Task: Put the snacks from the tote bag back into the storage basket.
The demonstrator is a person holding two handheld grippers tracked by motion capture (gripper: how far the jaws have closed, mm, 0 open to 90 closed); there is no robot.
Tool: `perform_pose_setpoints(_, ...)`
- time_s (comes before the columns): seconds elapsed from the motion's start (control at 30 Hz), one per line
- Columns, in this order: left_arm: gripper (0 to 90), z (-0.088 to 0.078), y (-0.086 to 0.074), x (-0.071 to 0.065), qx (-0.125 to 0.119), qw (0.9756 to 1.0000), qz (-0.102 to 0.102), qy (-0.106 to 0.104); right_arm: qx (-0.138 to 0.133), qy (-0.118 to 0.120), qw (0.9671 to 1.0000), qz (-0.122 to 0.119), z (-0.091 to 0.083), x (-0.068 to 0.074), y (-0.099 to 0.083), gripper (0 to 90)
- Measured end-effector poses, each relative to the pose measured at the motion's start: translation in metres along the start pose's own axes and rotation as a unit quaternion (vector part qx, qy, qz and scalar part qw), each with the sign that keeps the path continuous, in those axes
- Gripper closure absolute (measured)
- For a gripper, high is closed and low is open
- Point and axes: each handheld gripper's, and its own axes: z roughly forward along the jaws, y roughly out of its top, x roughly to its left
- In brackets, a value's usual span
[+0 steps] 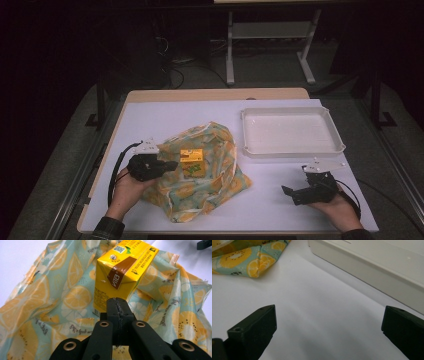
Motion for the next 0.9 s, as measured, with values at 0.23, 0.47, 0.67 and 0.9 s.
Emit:
perform_pose_setpoints(0.23,89.7,0.006,0.001,-0.001,0.001,1.0,-0.004,-0.002,-0.001,-0.001,1.0,0.002,-0.001,0.0,-0.001,0.0)
perform_pose_setpoints(0.47,89.8,0.007,0.002,-0.002,0.008,1.0,0.003,-0.001,-0.001,0.0,1.0,0.002,-0.001,0.0,-0.001,0.0)
perform_pose_setpoints(0.67,89.8,0.009,0.003,-0.007,0.011,0.9999,0.006,-0.007,-0.001,0.0,1.0,0.001,-0.001,0.0,-0.001,0.0)
perform_pose_setpoints(0.9,89.7,0.011,0.004,-0.012,0.015,0.9997,0.016,-0.014,-0.001,0.002,1.0,0.001,-0.002,0.0,-0.001,0.0)
